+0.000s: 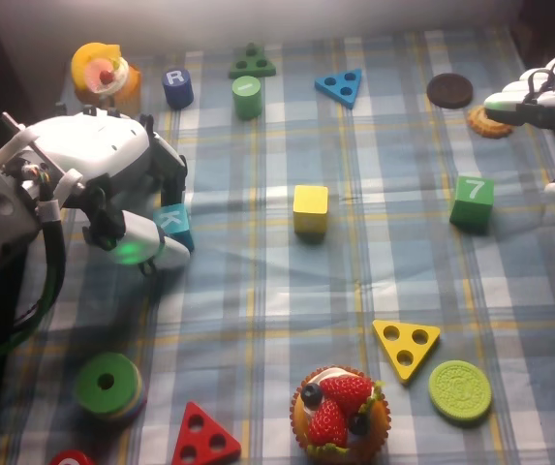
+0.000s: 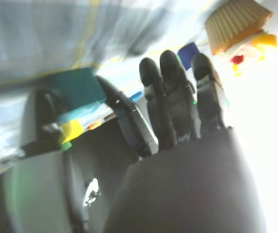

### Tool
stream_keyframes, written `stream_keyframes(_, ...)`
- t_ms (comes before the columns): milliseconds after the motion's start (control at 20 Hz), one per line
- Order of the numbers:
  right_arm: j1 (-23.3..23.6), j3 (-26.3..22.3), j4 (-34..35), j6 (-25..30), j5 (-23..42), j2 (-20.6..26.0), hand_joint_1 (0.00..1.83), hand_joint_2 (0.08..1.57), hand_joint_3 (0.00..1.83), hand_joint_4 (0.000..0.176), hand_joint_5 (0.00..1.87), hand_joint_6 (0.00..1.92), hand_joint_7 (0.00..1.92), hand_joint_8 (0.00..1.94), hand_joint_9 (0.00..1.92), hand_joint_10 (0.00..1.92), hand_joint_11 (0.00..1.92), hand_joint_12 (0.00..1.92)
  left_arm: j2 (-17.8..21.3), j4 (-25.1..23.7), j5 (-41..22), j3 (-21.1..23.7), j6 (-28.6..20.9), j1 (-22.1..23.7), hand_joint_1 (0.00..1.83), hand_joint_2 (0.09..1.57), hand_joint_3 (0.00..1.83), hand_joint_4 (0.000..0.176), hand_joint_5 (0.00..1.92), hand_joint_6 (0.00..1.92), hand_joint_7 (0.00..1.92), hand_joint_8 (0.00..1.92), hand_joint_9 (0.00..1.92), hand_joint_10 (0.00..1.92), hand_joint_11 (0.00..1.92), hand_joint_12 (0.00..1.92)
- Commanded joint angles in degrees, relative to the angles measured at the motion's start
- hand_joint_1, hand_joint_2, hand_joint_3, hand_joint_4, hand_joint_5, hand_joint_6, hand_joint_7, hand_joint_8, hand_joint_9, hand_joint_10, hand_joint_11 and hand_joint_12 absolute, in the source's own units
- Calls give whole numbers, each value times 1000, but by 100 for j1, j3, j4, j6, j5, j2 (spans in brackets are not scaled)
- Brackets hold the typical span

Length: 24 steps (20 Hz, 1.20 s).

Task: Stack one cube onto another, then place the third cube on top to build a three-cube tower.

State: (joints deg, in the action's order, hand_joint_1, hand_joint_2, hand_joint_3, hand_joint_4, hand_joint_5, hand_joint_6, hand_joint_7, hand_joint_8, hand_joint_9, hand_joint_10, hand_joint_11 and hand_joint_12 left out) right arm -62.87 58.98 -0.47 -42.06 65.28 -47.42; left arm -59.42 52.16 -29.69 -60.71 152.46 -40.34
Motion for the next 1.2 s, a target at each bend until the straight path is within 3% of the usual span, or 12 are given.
stream_keyframes(0, 67, 34, 116, 39, 690, 4, 543, 1400, 4, 0, 443, 2, 505, 3, 430, 2, 0, 920, -24, -178, -459, -38, -70, 66, 988, 1140, 2, 176, 913, 1077, 654, 14, 537, 13, 108, 326)
stream_keyframes(150, 64, 34, 118, 42, 692, 4, 558, 1399, 1, 0, 450, 2, 507, 1, 430, 1, 0, 913, -7, -321, -501, -7, -291, 125, 989, 1140, 0, 176, 916, 1073, 692, 16, 568, 11, 118, 348)
stream_keyframes(350, 60, 32, 121, 44, 692, 3, 516, 1405, 3, 0, 458, 1, 521, 3, 443, 3, 0, 928, 96, -899, -723, 158, -844, 304, 953, 1176, 3, 176, 839, 1193, 677, 0, 552, 3, 87, 395)
stream_keyframes(650, 61, 50, 121, 44, 693, -15, 478, 1411, 1, 0, 451, 1, 514, 1, 436, 1, 0, 921, -212, -1745, -811, 188, -1250, 818, 1016, 1108, 0, 176, 985, 964, 715, 5, 523, 3, 61, 419)
stream_keyframes(900, 73, 91, 115, 44, 693, -58, 520, 1414, 0, 0, 457, 4, 519, 2, 441, 2, 0, 922, -622, -1886, -458, -59, -1309, 1052, 1009, 1114, 1, 176, 964, 997, 686, 1, 523, 1, 101, 458)
stream_keyframes(1000, 105, 110, 81, 44, 691, -79, 576, 1414, 0, 0, 470, 0, 535, 0, 465, 1, 60, 820, -778, -1887, -247, -173, -1309, 1059, 1030, 1087, 1, 176, 1018, 910, 674, 0, 503, 0, 3, 687)
stream_keyframes(1150, 126, 127, 61, 44, 690, -100, 566, 1413, 0, 0, 463, 0, 523, 0, 452, 1, 45, 822, -947, -1864, -40, -333, -1309, 1055, 1036, 1082, 0, 176, 1032, 887, 655, 0, 509, 3, 0, 689)
